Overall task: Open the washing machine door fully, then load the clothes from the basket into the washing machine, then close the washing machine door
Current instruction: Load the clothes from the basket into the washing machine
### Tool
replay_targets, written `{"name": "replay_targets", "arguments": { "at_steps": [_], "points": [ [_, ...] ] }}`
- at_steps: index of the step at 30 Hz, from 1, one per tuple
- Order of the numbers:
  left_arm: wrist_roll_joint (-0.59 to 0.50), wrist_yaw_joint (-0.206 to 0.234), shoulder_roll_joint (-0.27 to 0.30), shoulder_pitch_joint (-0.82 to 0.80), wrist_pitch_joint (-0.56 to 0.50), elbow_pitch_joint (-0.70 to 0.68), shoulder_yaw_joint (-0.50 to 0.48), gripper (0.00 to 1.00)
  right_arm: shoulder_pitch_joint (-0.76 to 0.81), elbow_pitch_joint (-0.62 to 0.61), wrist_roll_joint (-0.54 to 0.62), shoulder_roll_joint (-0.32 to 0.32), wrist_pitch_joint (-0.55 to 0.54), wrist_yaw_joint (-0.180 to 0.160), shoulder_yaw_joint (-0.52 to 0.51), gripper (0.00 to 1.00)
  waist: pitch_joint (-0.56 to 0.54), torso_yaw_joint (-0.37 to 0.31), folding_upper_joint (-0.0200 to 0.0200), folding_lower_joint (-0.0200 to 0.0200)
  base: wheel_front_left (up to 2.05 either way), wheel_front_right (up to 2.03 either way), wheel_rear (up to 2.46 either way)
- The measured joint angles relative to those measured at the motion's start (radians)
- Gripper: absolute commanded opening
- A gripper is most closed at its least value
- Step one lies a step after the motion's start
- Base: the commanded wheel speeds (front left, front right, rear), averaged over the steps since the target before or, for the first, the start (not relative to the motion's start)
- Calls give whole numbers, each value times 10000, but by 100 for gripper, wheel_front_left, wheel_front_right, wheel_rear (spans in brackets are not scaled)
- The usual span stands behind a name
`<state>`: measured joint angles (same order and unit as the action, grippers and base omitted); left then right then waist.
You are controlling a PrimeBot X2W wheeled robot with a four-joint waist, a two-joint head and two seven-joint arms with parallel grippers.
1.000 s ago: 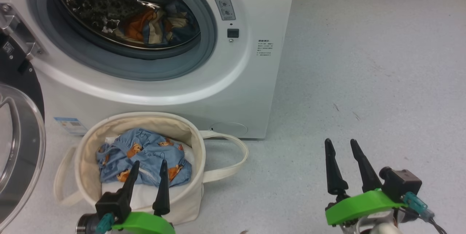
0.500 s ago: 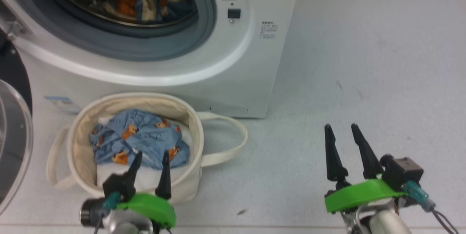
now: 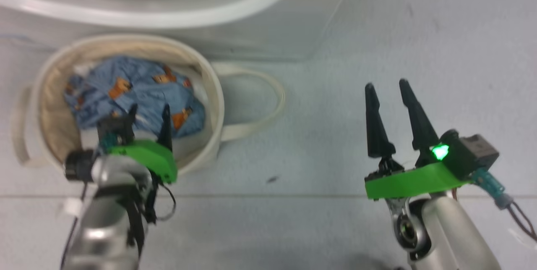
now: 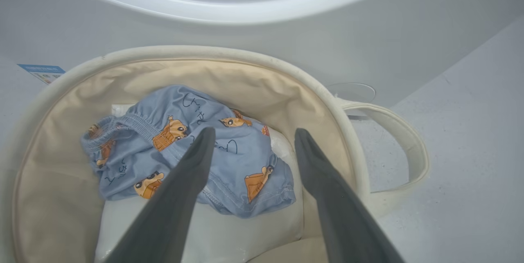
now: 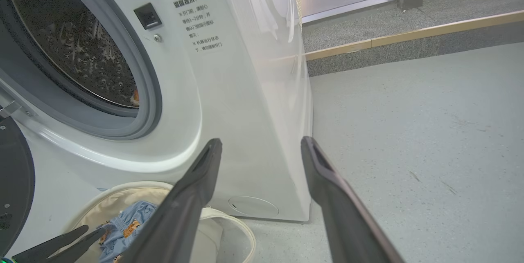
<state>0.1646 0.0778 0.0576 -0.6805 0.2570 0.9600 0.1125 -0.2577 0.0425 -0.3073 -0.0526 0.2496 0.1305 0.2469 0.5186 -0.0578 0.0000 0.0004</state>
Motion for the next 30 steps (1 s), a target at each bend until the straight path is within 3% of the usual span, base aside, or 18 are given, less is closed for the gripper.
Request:
{"name": "replay_targets", "arguments": {
  "at_steps": [14, 19, 24, 27, 30],
  "points": [
    [-481, -61, 851, -3767, -127, 3049, 104, 100, -1132, -454, -186, -10, 0, 0, -17, 100, 3305, -445, 0, 0, 0, 0, 0],
    [-332, -90, 1137, -3953, -729, 3294, 21, 100, -1141, -451, -282, -10, 0, 0, 134, 100, 3519, -899, 0, -4, 0, 0, 0],
    [12, -468, 1154, -4216, -1118, 3350, -102, 100, -1139, -449, -288, -10, 0, 0, 249, 100, 3628, -1219, 0, -4, 0, 0, 0],
    [46, -316, 1198, -4330, -1254, 3356, -123, 100, -1139, -445, -267, -8, 0, 0, 299, 100, 3738, -1309, 0, -4, 0, 0, 0],
    [79, 136, 1198, -4347, -1580, 3358, -146, 100, -1138, -445, -169, -8, 0, 0, 284, 100, 3878, -1318, 0, -4, 0, 0, 0]
  ]
}}
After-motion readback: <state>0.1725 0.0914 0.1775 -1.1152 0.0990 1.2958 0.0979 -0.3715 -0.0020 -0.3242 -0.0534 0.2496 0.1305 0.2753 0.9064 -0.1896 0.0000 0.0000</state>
